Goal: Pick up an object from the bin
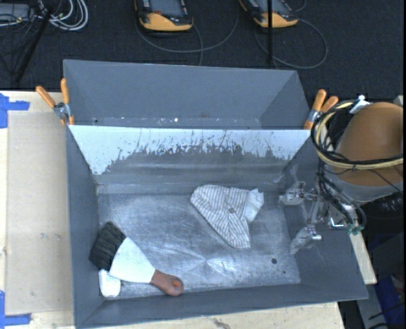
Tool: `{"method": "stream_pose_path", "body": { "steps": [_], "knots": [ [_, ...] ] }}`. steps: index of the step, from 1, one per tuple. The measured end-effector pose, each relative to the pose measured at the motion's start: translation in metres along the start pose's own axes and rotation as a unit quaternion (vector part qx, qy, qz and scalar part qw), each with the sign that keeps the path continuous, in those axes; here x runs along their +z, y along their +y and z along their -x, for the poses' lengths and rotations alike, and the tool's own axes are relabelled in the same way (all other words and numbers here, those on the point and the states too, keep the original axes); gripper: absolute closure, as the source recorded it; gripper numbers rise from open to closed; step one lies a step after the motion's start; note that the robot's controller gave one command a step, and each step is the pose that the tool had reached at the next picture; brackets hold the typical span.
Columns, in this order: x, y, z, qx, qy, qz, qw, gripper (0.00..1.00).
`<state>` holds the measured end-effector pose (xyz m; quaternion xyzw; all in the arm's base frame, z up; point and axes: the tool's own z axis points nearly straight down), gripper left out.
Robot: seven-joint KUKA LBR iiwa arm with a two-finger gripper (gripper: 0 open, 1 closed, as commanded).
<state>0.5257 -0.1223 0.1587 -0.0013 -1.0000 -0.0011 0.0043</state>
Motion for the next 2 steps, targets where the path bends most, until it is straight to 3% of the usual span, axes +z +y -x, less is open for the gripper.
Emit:
{"method": "stream_pose_path", "body": {
  "steps": [1, 2],
  "knots": [
    [-0.004, 0.000, 0.002, -0.001, -0.0036, -0.001, 1.0000, 0.00],
    [0.018, 0.032, 0.015, -0.036, -0.0049, -0.002, 0.9993, 0.00]
  ]
}}
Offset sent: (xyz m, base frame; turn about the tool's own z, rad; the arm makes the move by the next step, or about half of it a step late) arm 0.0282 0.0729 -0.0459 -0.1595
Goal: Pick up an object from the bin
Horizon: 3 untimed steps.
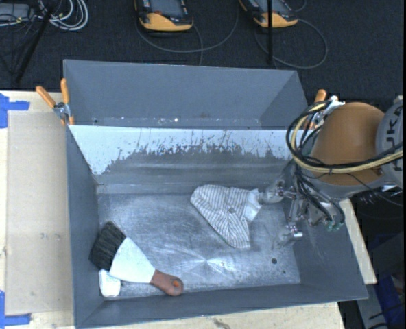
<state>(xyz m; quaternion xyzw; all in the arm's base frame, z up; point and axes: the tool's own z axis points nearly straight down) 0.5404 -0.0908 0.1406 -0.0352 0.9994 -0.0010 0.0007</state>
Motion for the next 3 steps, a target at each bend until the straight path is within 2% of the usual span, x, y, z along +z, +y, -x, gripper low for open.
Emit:
{"method": "stream_pose_path", "body": {
  "steps": [1, 2, 3],
  "knots": [
    [0.019, 0.038, 0.003, 0.008, 0.0015, 0.002, 1.0000, 0.00],
    [0.064, 0.080, 0.002, 0.012, 0.0035, 0.001, 0.9999, 1.00],
    [0.064, 0.080, 0.002, 0.012, 0.0034, 0.001, 0.9999, 1.00]
  ]
}}
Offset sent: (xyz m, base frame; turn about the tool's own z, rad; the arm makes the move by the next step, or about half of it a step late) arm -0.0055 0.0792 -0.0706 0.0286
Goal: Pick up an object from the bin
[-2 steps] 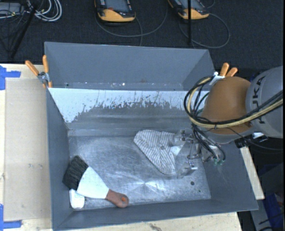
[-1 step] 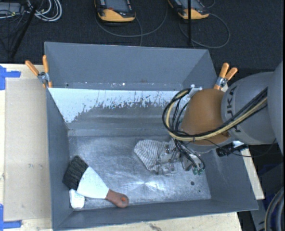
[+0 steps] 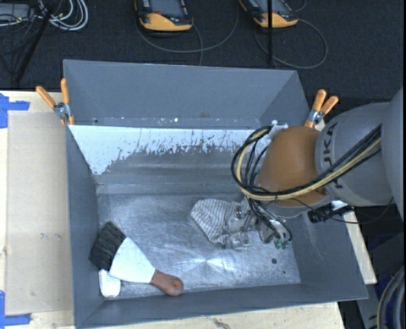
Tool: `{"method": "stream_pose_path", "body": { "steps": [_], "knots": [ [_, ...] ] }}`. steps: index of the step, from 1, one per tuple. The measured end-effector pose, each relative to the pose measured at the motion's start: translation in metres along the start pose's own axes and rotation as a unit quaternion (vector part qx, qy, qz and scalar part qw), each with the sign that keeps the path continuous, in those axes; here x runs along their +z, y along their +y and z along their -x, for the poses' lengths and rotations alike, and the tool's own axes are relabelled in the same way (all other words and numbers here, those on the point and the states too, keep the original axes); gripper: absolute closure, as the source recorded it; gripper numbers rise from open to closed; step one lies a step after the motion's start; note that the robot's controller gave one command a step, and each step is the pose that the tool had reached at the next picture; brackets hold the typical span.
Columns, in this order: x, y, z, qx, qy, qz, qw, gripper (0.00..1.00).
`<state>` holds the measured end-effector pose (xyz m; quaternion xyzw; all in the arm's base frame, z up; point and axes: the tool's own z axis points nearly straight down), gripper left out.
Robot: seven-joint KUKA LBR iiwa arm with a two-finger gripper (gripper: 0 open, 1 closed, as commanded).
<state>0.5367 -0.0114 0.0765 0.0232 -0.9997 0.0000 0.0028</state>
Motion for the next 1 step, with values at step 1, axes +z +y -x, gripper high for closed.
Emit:
{"method": "stream_pose_path", "body": {
  "steps": [1],
  "knots": [
    [-0.1369, -0.0049, -0.0099, -0.026, -0.0033, 0.000, 0.9997, 1.00]
  ]
}}
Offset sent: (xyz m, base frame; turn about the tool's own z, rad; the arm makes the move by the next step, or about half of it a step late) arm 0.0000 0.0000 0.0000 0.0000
